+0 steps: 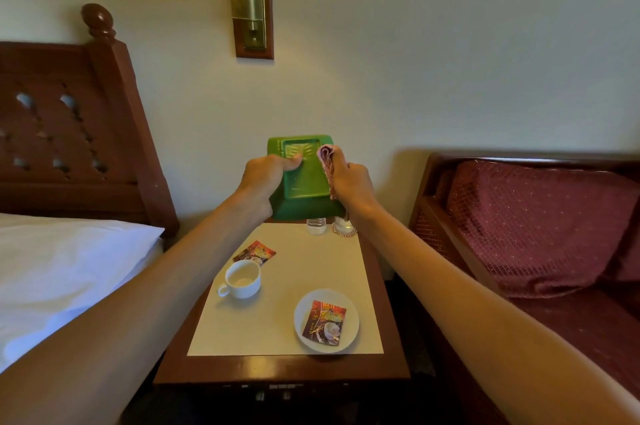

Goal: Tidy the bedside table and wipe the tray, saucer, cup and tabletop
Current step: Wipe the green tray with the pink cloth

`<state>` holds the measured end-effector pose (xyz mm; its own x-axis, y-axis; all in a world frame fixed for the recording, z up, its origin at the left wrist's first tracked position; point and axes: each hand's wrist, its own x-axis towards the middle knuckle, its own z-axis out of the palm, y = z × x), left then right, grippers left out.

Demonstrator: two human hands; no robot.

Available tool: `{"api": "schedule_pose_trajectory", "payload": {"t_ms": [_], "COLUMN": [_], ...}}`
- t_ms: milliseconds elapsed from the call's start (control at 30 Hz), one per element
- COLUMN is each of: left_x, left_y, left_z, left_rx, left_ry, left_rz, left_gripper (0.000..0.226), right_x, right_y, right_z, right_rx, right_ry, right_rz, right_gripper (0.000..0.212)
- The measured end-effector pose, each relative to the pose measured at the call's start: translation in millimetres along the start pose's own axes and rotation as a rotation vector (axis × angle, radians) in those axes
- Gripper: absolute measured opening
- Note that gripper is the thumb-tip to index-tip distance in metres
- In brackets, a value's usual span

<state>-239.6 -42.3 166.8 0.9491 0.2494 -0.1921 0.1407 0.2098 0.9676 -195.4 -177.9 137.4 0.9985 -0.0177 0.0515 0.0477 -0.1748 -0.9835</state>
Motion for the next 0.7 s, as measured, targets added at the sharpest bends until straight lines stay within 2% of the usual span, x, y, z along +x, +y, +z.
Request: {"api": "schedule_pose_trajectory", "payload": {"t_ms": [67, 200, 300, 400, 500, 600, 700], "left_x": [-2.2, -0.4, 1.6, 3.1, 5.0, 8.5, 10.4], "left_y": [-2.3, 2.2, 0.5, -4.4, 3.9, 15.1, 17.3], "left_z": [-1.8, 5.0, 4.6, -7.7, -30.4, -47.8, -47.3], "left_rx": [0.004, -0.214, -0.382, -0.413, -0.378, -0.125, 0.044], "left_ry": [-0.01, 0.207, 0.289, 0.093, -0.064, -0.174, -0.258], "left_rz": [-0.03, 0.12, 0.087, 0.044, 0.032, -0.037, -0.058], "left_gripper": [0.031, 0.018, 0.02, 0.025, 0.04, 0.063, 0.067], "right_x": [3.4, -11.4, -20.4, -18.6, -8.5, 1.9, 5.6], "right_y": [-0.6, 12.7, 16.1, 4.5, -6.0, -8.7, -5.3], "right_z": [0.6, 16.7, 19.2, -0.9, -23.5, -34.5, -27.4], "right_rx": [0.026, 0.084, 0.192, 0.173, 0.063, -0.05, -0.028], "right_ry": [-0.015, 0.017, 0.0, 0.05, -0.002, -0.06, -0.037], "right_rz": [0.021, 0.012, -0.006, -0.098, -0.169, -0.18, -0.144], "right_gripper": [0.058, 0.061, 0.059, 0.05, 0.056, 0.056, 0.052]}}
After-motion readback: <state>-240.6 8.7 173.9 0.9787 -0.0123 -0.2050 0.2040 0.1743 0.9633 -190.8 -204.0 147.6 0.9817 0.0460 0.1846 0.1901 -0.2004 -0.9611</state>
